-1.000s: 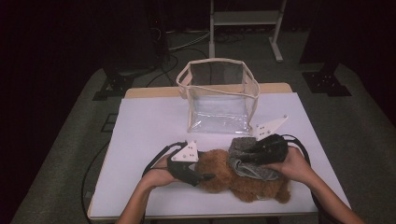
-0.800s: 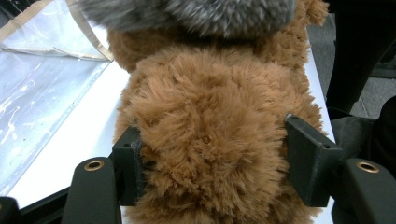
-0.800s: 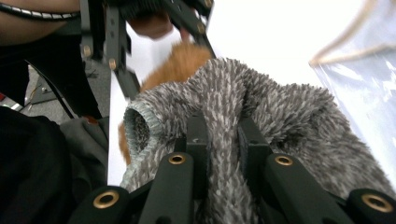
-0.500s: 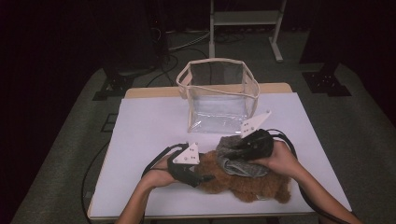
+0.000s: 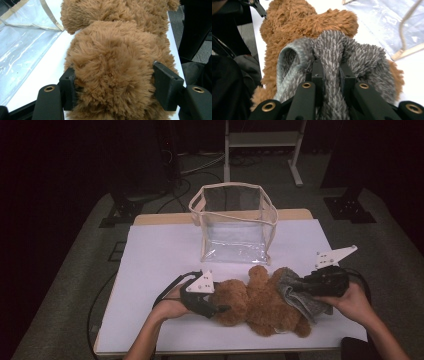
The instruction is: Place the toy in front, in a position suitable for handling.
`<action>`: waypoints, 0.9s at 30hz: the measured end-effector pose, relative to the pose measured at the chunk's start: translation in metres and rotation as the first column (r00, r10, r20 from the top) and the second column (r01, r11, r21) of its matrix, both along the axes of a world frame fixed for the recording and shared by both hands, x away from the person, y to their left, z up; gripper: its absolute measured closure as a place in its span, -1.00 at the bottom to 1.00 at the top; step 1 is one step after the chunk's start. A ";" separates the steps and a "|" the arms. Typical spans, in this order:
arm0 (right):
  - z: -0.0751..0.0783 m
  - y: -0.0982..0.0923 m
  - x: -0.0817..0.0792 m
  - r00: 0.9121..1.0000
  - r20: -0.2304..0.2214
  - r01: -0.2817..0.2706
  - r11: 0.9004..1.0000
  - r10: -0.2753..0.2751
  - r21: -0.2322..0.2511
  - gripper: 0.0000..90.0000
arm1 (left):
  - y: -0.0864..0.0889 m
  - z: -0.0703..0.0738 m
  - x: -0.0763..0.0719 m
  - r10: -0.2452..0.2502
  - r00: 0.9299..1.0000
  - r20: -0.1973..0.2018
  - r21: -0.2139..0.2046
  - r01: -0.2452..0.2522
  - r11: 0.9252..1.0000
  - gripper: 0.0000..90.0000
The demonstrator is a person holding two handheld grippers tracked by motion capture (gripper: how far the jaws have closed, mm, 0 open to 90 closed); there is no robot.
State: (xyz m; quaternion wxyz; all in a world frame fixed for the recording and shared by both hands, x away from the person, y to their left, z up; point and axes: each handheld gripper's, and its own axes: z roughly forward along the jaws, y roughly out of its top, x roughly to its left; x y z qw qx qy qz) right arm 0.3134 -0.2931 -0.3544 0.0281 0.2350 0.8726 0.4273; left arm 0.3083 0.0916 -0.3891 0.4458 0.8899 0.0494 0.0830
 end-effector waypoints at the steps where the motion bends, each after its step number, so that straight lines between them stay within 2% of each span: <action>1: 0.001 -0.001 -0.001 1.000 0.002 0.004 1.000 -0.004 0.006 0.72 | 0.000 0.000 0.001 0.000 1.000 -0.003 0.001 0.000 1.000 -0.26; 3: 0.007 0.003 -0.003 1.000 0.022 -0.006 1.000 0.006 0.007 0.72 | -0.001 0.000 0.002 -0.002 1.000 -0.003 0.005 0.002 1.000 -0.26; 6: 0.015 0.024 -0.001 0.997 0.047 -0.058 0.998 0.057 0.012 0.72 | -0.002 0.001 0.003 -0.001 1.000 -0.003 0.006 0.001 1.000 -0.27; 8: 0.018 0.047 0.004 0.993 0.058 -0.108 0.994 0.108 0.003 0.72 | -0.002 0.001 0.003 0.002 1.000 -0.008 0.002 -0.002 1.000 -0.27; 10: 0.019 0.066 0.007 0.987 0.057 -0.147 0.989 0.147 -0.007 0.72 | -0.002 0.001 0.004 0.002 1.000 -0.011 -0.001 -0.002 1.000 -0.28; 12: 0.016 0.087 0.011 0.981 0.062 -0.184 0.982 0.186 -0.038 0.72 | -0.002 0.001 0.005 -0.001 1.000 -0.008 0.004 0.001 1.000 -0.30; 14: 0.010 0.098 0.016 0.977 0.053 -0.201 0.978 0.204 -0.057 0.72 | -0.001 0.001 0.005 0.002 1.000 -0.009 0.001 -0.002 1.000 -0.33; 16: 0.004 0.099 0.019 0.978 0.046 -0.202 0.977 0.205 -0.073 0.72 | 0.001 0.001 0.005 0.003 1.000 -0.009 -0.004 -0.003 1.000 -0.34; 20: -0.005 0.085 0.017 0.984 0.027 -0.175 0.984 0.176 -0.041 0.72 | 0.007 0.003 0.005 0.010 1.000 0.002 -0.025 -0.010 1.000 -0.41; 23: -0.010 0.075 0.014 0.987 0.019 -0.162 0.987 0.163 -0.021 0.73 | 0.009 0.001 0.005 0.024 1.000 0.001 -0.005 -0.024 1.000 -0.58; 27: -0.015 0.070 0.014 0.989 0.009 -0.150 0.989 0.150 -0.003 0.73 | 0.011 -0.006 0.005 0.031 0.999 -0.017 -0.017 -0.031 0.999 -0.70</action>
